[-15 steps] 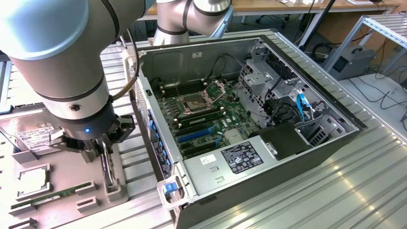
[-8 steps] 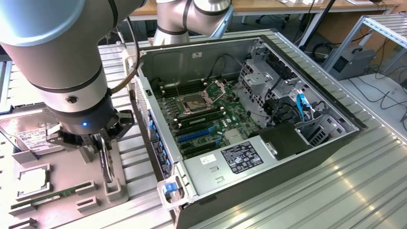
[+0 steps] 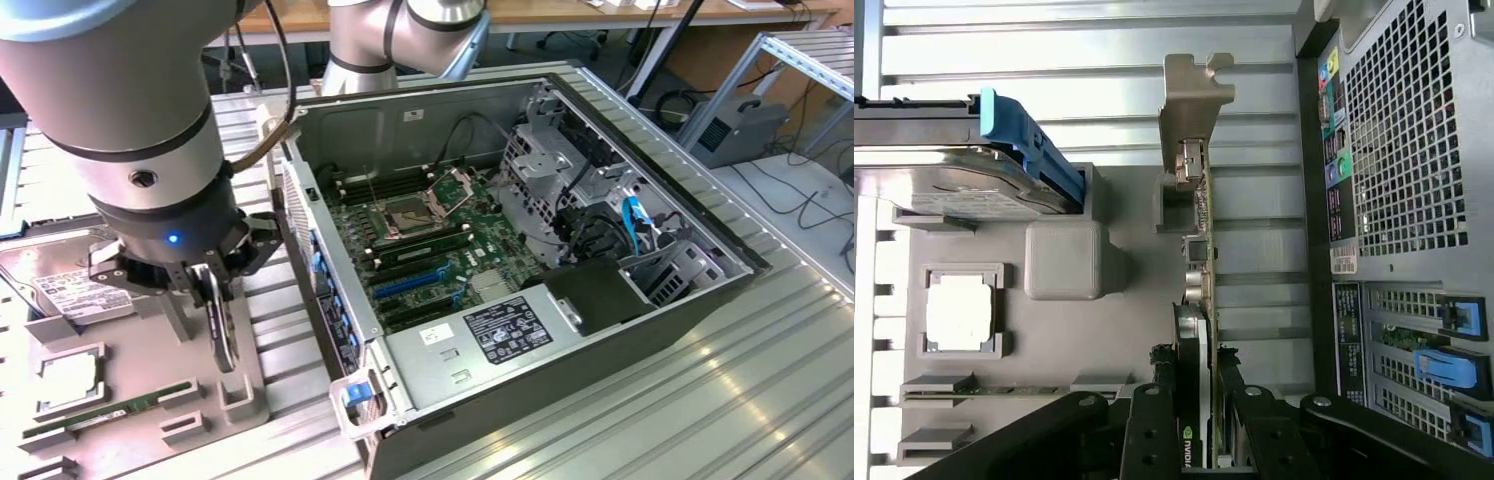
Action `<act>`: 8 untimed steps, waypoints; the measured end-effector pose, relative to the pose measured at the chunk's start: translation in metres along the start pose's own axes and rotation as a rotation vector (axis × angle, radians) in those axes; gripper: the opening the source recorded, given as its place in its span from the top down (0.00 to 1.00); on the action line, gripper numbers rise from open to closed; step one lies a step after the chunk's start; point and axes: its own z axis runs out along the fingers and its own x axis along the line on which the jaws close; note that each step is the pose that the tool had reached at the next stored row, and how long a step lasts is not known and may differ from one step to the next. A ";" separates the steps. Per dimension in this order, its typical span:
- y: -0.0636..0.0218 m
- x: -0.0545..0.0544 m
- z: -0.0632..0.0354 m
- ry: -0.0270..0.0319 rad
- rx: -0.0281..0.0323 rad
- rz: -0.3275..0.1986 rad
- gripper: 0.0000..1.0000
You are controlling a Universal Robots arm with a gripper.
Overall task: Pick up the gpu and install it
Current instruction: 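Pick up the gpu and move the gpu toward the slot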
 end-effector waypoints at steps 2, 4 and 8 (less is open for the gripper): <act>0.0009 0.000 -0.0058 0.0000 -0.0004 0.000 0.73; 0.0018 -0.001 -0.0115 0.0000 -0.0006 0.000 0.73; 0.0068 -0.002 -0.0441 0.0001 -0.0025 0.000 0.73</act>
